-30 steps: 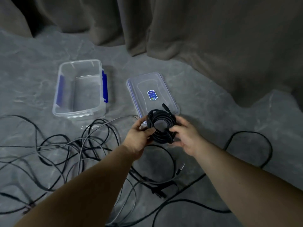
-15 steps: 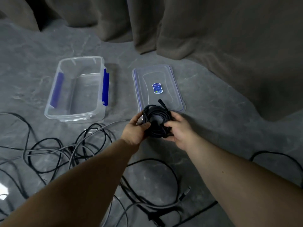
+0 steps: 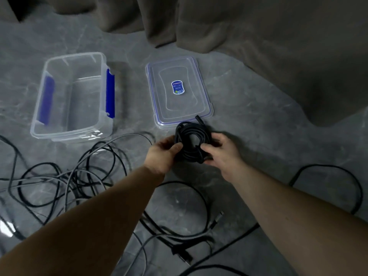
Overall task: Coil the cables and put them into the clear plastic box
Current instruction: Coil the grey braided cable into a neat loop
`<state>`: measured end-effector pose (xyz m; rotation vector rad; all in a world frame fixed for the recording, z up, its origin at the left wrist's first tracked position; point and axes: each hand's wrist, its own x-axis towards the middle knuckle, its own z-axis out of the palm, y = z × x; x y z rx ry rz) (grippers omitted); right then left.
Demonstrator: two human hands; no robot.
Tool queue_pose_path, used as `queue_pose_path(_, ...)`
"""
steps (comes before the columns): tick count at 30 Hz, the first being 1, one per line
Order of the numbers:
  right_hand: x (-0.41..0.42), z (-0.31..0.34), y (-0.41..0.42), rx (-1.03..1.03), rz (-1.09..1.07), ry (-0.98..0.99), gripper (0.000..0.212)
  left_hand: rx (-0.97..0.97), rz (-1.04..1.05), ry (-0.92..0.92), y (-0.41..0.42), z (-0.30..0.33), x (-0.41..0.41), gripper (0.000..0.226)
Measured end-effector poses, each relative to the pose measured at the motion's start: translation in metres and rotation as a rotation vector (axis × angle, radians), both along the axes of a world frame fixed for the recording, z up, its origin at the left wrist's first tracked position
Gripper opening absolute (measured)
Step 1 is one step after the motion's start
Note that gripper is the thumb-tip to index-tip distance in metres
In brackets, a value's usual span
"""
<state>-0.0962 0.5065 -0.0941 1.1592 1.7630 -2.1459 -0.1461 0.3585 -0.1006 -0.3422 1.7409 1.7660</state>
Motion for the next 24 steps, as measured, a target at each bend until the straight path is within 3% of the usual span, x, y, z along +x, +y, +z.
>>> queue_pose_path(5,0.000,0.000,-0.002,0.066,0.011,0.004,0.051,-0.186,-0.028,0.108,0.003,-0.002,-0.003,0.033)
queue_pose_path(9,0.004,-0.003,-0.003,0.123,0.010,0.034,0.055,-0.198,0.009,0.124,-0.001,-0.003,0.000,0.043)
queue_pose_path(12,0.009,-0.003,-0.004,0.280,-0.027,0.063,0.056,-0.195,0.036,0.122,-0.007,0.001,0.003,0.047)
queue_pose_path(16,0.010,0.007,-0.018,0.507,-0.030,0.209,0.041,-0.212,0.038,0.165,-0.023,0.018,0.010,0.047)
queue_pose_path(24,0.010,0.035,-0.099,0.426,0.230,0.292,0.029,-0.516,-0.106,0.365,-0.131,0.056,0.027,0.043)
